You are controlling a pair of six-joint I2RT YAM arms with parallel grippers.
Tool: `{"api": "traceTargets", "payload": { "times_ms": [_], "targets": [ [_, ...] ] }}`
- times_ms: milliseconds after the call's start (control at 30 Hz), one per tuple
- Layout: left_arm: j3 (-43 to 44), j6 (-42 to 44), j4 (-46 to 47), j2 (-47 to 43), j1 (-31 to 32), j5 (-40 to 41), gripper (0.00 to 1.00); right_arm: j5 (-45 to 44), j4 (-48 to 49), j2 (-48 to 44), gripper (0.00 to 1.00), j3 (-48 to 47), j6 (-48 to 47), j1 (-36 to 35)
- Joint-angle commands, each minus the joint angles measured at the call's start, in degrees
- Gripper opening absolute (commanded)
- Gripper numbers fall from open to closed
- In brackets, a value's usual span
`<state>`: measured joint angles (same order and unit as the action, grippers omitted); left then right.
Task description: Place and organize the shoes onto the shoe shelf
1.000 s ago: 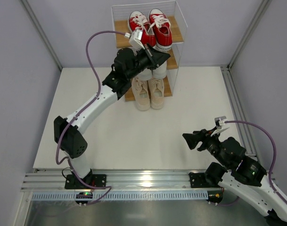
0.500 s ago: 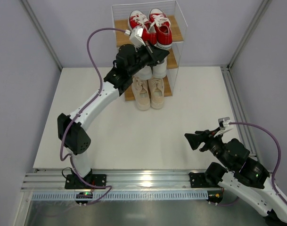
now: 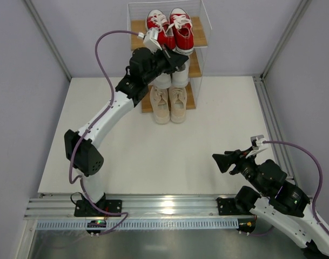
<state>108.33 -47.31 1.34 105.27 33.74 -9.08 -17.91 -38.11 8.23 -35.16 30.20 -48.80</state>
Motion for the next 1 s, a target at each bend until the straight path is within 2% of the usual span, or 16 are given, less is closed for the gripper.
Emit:
{"api": "traceTargets", "payload": {
  "times_ms": [0, 200, 233, 300, 333, 400, 433, 500, 533, 600, 667, 733, 967],
  "targets": [
    [0.04, 1.26, 1.46, -1.38, -3.24, 4.08, 0.01, -0.81, 0.4, -0.49, 0.68, -2.02, 0.13, -0.25],
    [-6.54, 0.38, 6.03, -7.97, -3.15, -2.42, 0.02, -0.9, 0.4, -0.58, 0.68, -2.02, 0.21, -0.33],
    [-8.04, 0.2, 7.43, -9.55, -3.06, -3.48, 0.11, -0.9, 0.4, -0.5, 0.68, -1.85, 0.21, -0.34],
    [-13.74, -0.32, 8.06, -14.55, -2.8, -5.5, 0.22, -0.98, 0.49, -0.32, 0.68, -1.85, 0.22, -0.33],
    [-15.94, -0.33, 8.67, -16.48, -2.71, -6.2, 0.38, -0.81, 0.58, -0.32, 0.68, -1.85, 0.21, -0.25],
    [-23.21, -0.33, 8.59, -22.7, -2.19, -7.26, 0.53, -0.63, 0.75, 0.12, 0.68, -1.93, 0.39, -0.25],
    [-26.04, -0.07, 8.59, -24.66, -2.01, -8.05, 0.68, -0.55, 0.84, 0.21, 0.68, -2.11, 0.3, -0.25],
    [-33.31, 0.29, 7.19, -31.23, -1.48, -8.23, 0.8, -0.37, 1.45, 0.82, 0.71, -2.02, 0.39, -0.16],
    [-35.63, 0.81, 6.31, -33.79, -1.22, -8.06, 0.89, -0.2, 1.81, 1.17, 0.73, -2.02, 0.39, -0.25],
    [-40.46, 1.34, 3.42, -38.37, -0.78, -7.53, 0.99, -0.19, 2.68, 2.49, 0.78, -1.93, 0.22, -0.25],
    [-46.96, 1.95, 0.52, -45.4, -0.51, -6.05, 1.0, -0.19, 3.39, 3.45, 0.84, -1.93, 0.04, -0.25],
    [-51.7, 3.1, -5.72, -51.8, -0.25, -4.99, 1.0, -0.19, 4.88, 4.95, 1.0, -1.93, -0.14, -0.25],
    [-56.47, 7.32, -27.96, -63.33, -0.16, 1.78, 1.0, -0.02, 7.87, 11.27, 1.0, -3.86, -1.01, -0.25]
  ]
}}
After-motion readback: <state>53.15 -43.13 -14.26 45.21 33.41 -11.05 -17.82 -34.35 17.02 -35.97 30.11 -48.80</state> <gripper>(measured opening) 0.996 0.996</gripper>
